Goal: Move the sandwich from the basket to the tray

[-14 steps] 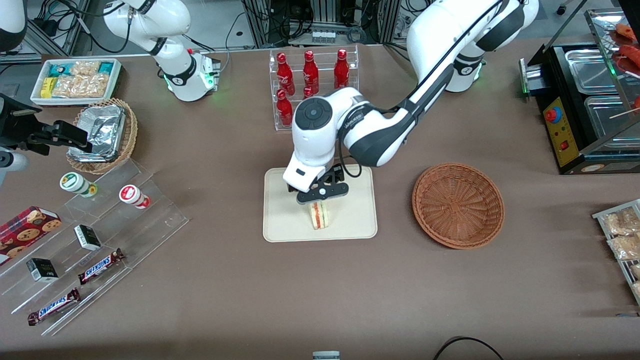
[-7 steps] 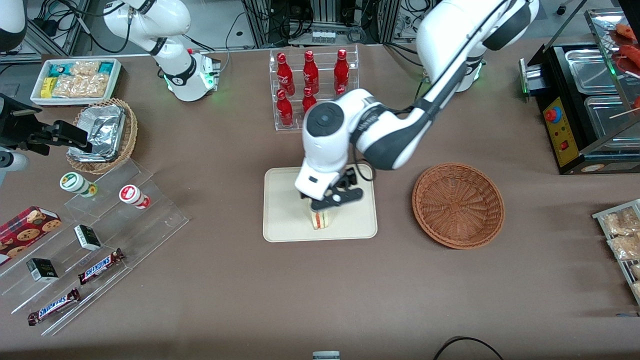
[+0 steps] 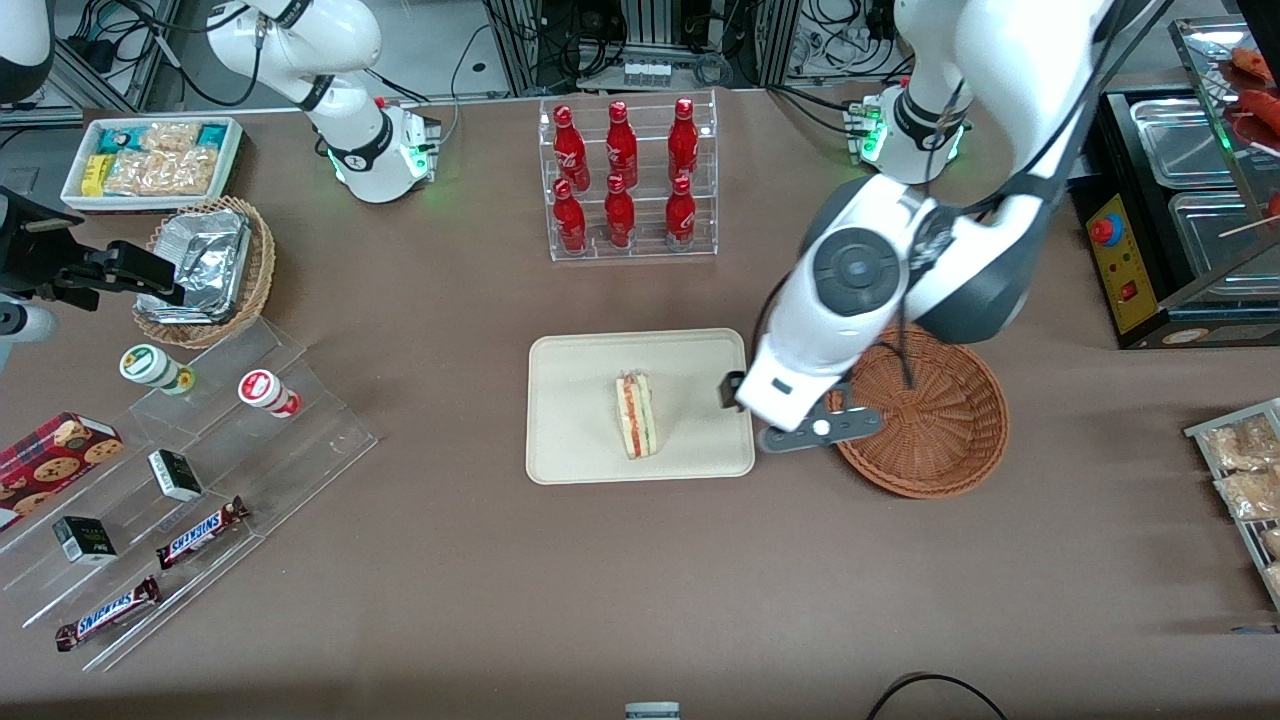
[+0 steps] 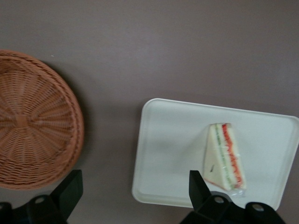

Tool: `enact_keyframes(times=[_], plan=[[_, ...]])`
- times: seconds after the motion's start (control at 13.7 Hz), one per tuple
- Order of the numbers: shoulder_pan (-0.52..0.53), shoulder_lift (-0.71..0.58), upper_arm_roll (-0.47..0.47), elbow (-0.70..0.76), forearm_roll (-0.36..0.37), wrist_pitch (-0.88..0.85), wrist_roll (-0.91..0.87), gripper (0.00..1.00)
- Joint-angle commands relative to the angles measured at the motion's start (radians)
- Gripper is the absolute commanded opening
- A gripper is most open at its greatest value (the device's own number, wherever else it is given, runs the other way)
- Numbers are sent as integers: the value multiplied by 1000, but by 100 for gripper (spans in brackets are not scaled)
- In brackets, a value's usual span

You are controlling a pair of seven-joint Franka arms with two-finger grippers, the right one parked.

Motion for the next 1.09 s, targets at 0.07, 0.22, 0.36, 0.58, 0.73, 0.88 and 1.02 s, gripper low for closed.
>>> enact_keyframes(times=[0.07,0.22,0.36,0.58,0.73,0.88,1.02], plan=[[89,-149,-6,-158,-35,-6,108,100],[148,-195,-6,-193,-79,-13,208,100],[200,-228,2,-196,-117,-77,343,100],[271,-278,38,-187,-177,-195,545,100],[258,-318,141,-187,-190,-257,692,100],[258,-353,206,-186,-190,-303,799,100],[255,-387,272,-175,-191,-357,813,100]])
